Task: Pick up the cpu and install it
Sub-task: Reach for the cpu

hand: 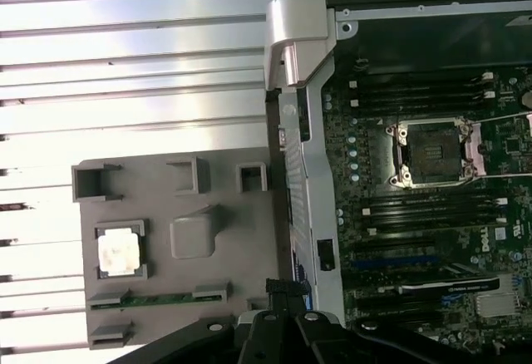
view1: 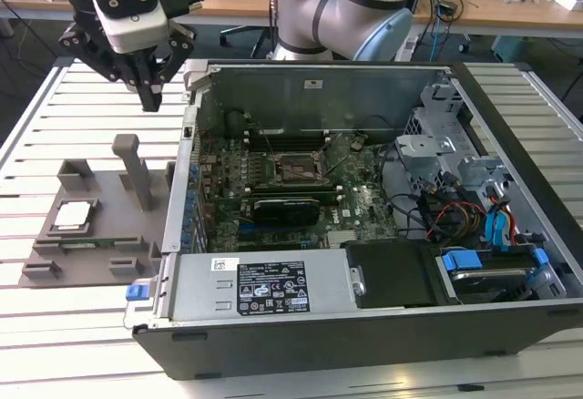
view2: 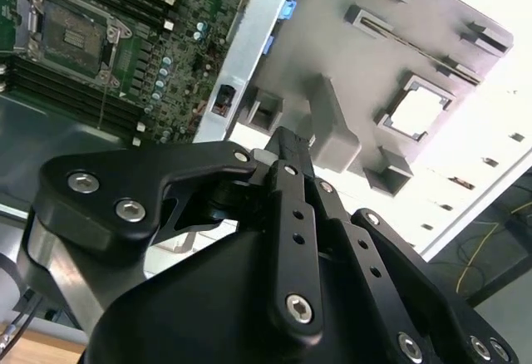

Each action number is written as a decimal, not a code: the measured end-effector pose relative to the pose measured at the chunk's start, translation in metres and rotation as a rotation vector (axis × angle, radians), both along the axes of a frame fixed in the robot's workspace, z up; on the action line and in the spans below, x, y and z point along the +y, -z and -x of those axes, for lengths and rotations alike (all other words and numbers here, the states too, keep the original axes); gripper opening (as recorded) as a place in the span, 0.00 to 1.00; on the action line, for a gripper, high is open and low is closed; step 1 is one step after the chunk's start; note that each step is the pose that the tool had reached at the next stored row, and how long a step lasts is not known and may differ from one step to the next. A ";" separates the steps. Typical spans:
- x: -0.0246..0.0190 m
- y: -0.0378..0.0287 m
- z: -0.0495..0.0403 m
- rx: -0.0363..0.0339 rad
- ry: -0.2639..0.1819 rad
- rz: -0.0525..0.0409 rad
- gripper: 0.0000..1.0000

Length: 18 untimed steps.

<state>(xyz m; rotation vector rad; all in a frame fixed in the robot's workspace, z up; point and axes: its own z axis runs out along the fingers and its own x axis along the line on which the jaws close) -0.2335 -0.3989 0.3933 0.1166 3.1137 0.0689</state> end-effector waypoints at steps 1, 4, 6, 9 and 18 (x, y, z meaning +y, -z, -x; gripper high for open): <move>0.0000 0.0000 0.0017 -0.0001 0.000 0.0000 0.11; 0.0000 0.0000 0.0052 0.0000 0.000 0.0000 0.11; 0.0000 0.0000 0.0072 0.0000 0.000 0.0000 0.11; 0.0000 0.0000 0.0100 0.0000 0.000 0.0000 0.11; 0.0000 0.0001 0.0235 0.0000 0.000 0.0000 0.11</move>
